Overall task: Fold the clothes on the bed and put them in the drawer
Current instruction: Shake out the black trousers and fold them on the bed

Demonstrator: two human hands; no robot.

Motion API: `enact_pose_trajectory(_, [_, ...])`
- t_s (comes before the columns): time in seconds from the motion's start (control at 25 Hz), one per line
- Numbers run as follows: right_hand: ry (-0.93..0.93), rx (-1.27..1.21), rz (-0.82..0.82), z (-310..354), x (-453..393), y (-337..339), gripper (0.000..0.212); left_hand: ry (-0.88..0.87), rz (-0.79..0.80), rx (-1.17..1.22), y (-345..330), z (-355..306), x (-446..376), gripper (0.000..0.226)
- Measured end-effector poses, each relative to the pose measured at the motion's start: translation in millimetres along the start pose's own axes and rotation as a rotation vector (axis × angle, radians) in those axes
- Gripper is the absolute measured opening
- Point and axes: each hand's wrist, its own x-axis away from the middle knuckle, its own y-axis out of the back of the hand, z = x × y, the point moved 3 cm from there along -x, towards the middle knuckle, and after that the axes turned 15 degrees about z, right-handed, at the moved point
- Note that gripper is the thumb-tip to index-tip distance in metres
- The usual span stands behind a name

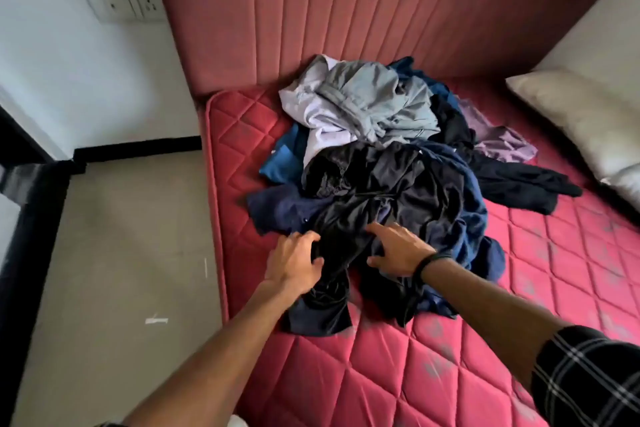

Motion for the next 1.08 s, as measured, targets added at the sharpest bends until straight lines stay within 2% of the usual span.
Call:
enact_pose_trajectory(0.08, [-0.067, 0.044, 0.062, -8, -21, -32, 0.108, 0.043, 0.020, 0.013, -40, 5, -6, 0.058])
enact_pose_trajectory(0.2, [-0.025, 0.131, 0.051, -19, -46, -70, 0.120, 0.093, -0.053, -0.027, -76, 5, -7, 0.070])
enact_pose_trajectory(0.28, [0.010, 0.130, 0.003, -28, -53, -70, 0.111, 0.112, -0.104, -0.010, -91, 0, -4, 0.077])
enact_pose_trajectory(0.44, [0.169, 0.187, -0.125, -39, -36, -75, 0.075, 0.141, -0.155, 0.086, -125, -20, 14, 0.083])
enact_pose_trajectory(0.56, [0.319, 0.218, -0.158, -65, 12, -106, 0.069, 0.167, -0.085, 0.097, -163, -67, 60, 0.084])
enact_pose_trajectory(0.68, [0.376, 0.254, -0.105, -117, 63, -134, 0.046, 0.142, 0.091, 0.126, -197, -125, 101, 0.078])
enact_pose_trajectory(0.76, [0.392, 0.102, -0.182, -157, 72, -148, 0.037, 0.105, 0.113, 0.261, -201, -144, 101, 0.062])
enact_pose_trajectory(0.84, [0.404, -0.125, -0.348, -192, 69, -154, 0.026, 0.082, 0.007, 0.366, -190, -145, 89, 0.042])
enact_pose_trajectory(0.92, [0.350, -0.344, -0.493, -218, 63, -153, 0.033, 0.109, -0.119, 0.344, -177, -139, 75, 0.032])
enact_pose_trajectory(1.0, [0.250, -0.472, -0.548, -222, 53, -141, 0.036, 0.161, -0.191, 0.313, -158, -124, 59, 0.031])
enact_pose_trajectory(1.08, [0.175, -0.507, -0.517, -216, 41, -130, 0.031, 0.201, -0.278, 0.302, -129, -106, 32, 0.032])
